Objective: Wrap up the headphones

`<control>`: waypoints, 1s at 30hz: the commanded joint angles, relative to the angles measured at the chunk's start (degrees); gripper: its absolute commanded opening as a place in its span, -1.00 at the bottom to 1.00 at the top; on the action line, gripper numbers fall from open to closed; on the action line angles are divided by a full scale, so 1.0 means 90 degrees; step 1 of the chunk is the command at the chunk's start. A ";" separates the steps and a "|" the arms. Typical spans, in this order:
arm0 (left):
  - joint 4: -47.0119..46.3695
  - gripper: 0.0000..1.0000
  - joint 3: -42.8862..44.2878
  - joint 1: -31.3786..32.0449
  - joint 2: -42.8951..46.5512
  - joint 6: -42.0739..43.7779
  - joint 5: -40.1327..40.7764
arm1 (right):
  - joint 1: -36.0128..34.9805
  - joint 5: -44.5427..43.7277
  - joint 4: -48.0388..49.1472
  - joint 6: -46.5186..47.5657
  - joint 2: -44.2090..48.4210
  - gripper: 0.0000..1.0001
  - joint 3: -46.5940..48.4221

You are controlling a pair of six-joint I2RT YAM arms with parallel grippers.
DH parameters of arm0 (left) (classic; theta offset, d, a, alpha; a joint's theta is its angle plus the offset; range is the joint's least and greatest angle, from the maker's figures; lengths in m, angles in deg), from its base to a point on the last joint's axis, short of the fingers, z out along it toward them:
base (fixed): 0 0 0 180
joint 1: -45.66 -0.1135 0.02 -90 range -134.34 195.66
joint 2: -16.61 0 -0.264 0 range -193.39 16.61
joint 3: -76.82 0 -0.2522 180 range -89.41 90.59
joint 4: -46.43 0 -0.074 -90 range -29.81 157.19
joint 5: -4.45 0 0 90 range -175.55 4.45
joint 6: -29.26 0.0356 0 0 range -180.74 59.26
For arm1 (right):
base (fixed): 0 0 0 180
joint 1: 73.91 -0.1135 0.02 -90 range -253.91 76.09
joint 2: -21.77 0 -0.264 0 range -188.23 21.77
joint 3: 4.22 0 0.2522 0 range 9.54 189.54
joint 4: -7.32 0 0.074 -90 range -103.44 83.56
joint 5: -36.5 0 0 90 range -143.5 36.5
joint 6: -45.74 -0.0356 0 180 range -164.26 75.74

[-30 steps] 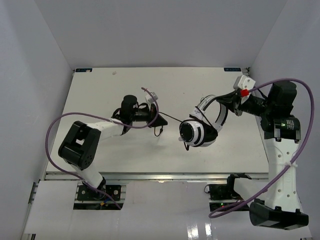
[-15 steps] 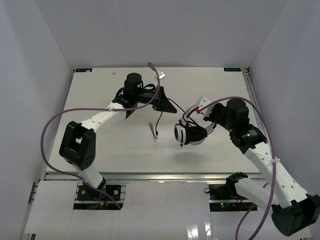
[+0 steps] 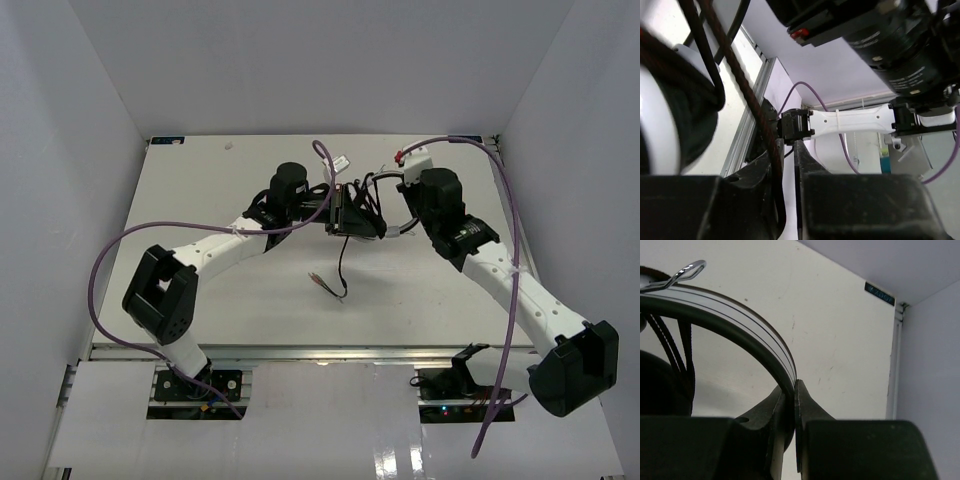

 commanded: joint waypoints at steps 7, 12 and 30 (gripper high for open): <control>0.0227 -0.10 -0.0346 0.0759 0.0777 0.1259 0.1865 | 0.0867 0.1098 -0.0820 -0.2490 -0.0629 -0.85 0.2133; -0.0050 -0.09 -0.0877 0.1298 0.0850 0.2121 0.2936 | 0.1303 0.2111 -0.1407 -0.3071 -0.0854 -0.85 0.2751; -0.3756 -0.94 -0.2665 0.1858 -0.0356 0.4484 0.4898 | 0.2351 0.4662 -0.2119 -0.3873 -0.0650 -0.85 0.3613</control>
